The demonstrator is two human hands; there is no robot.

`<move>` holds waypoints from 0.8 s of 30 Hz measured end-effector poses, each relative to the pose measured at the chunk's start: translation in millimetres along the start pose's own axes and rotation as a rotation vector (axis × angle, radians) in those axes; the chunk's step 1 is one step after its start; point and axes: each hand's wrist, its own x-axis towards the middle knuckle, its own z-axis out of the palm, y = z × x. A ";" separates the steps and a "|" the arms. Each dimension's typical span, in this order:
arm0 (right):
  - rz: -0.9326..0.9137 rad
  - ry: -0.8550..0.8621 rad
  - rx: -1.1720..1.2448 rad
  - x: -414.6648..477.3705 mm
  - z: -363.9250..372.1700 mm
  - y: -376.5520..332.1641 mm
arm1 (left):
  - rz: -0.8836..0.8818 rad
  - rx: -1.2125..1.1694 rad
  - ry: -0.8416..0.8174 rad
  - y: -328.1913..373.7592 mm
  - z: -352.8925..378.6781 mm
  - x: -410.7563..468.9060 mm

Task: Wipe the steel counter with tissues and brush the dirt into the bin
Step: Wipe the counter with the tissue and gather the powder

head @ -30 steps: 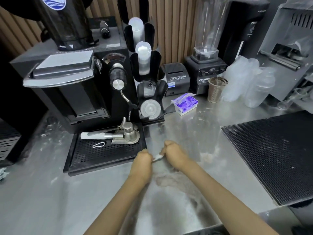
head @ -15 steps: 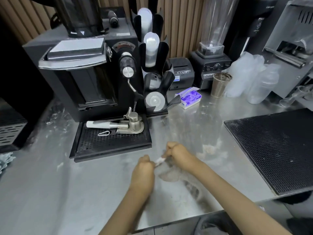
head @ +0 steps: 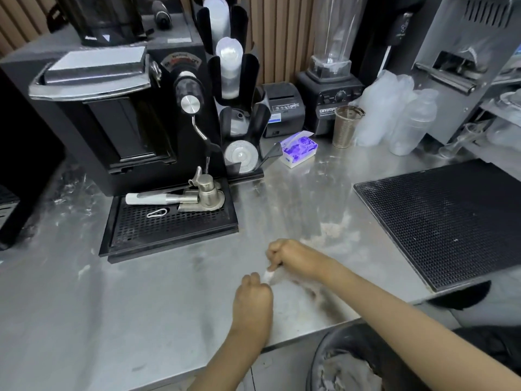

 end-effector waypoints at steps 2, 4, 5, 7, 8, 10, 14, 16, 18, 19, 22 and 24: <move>0.062 0.012 0.028 -10.7 -18.6 10.9 | 0.074 -0.015 0.007 12.3 1.4 7.6; 0.129 -0.010 0.036 -22.3 -31.9 13.7 | 0.109 -0.069 -0.027 27.2 -14.4 2.9; 0.139 0.000 0.042 -25.3 -35.6 13.1 | 0.107 -0.115 0.008 29.5 -14.2 3.8; 0.109 0.045 0.083 -24.3 -36.3 9.2 | 0.074 -0.161 0.074 21.7 -7.9 8.6; 0.085 0.065 0.090 -21.2 -34.5 1.9 | 0.048 -0.179 0.105 14.2 -7.5 9.9; -0.003 0.053 -0.004 -10.8 -26.0 -10.6 | -0.016 -0.195 0.157 -2.7 -11.0 8.7; -0.068 -0.032 -0.112 2.5 4.9 -26.3 | -0.142 -0.229 0.142 -26.2 -5.6 0.5; -0.008 -0.052 -0.012 -1.2 11.5 -21.5 | -0.115 -0.171 0.115 -21.1 3.6 -5.4; 0.029 -0.064 0.059 -7.9 6.3 -9.9 | -0.073 -0.151 0.099 -5.7 9.7 -9.9; 0.035 -0.079 0.053 -10.5 1.1 -1.2 | -0.049 -0.155 0.091 5.3 15.2 -11.2; 0.072 -0.114 -0.018 -24.5 -19.1 13.3 | 0.069 -0.138 0.063 40.3 18.2 -14.3; 0.110 -0.102 0.005 -29.6 -36.0 21.8 | 0.105 -0.168 0.072 59.3 23.0 -4.3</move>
